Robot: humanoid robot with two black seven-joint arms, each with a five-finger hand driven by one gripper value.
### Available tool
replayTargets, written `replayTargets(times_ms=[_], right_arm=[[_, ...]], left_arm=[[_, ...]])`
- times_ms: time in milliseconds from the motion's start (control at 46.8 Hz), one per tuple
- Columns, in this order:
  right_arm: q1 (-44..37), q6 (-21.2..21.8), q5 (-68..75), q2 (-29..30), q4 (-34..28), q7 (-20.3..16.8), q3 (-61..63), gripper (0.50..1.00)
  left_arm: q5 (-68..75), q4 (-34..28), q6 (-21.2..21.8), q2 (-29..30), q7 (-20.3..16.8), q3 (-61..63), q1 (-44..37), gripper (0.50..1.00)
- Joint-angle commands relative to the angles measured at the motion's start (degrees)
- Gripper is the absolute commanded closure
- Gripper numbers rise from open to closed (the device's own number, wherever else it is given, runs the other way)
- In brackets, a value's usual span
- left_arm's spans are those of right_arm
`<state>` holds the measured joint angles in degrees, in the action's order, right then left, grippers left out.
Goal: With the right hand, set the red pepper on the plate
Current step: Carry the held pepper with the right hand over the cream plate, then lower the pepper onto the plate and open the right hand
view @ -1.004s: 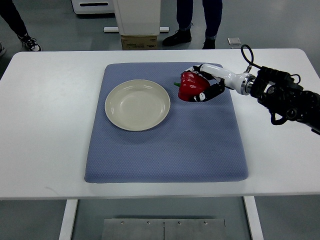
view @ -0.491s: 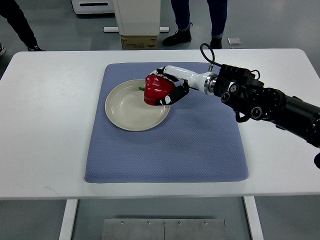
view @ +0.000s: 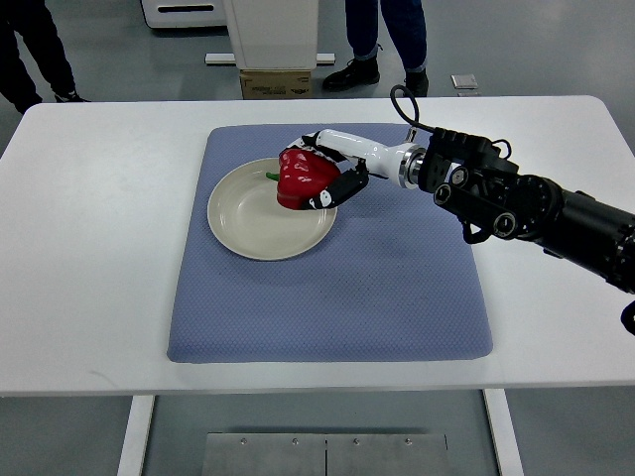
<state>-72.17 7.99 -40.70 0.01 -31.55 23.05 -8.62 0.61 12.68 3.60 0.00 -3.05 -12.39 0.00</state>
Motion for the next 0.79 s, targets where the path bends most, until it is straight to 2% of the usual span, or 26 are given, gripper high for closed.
replayTargets(times_ms=[0,192,491,769], right_arm=[[0.01,0.0,0.0,-0.01,0.0,0.85,0.0,1.0],[0.54,0.0,0.0,-0.01,-0.27,1.64,0.0,1.0],[1.07,0.0,-0.09,-0.01,-4.31,3.49,-0.08,1.0],[1.68,0.09,-0.17,-0.01,-5.28,2.26,-0.26,1.0]], left_arm=[[0.01,0.06,0.0,0.0,0.06,0.0,0.0,0.5],[0.01,0.06,0.0,0.0,0.06,0.0,0.0,0.5],[0.01,0.06,0.0,0.0,0.06,0.0,0.0,0.5],[0.01,0.06,0.0,0.0,-0.03,0.0,0.0,0.5]])
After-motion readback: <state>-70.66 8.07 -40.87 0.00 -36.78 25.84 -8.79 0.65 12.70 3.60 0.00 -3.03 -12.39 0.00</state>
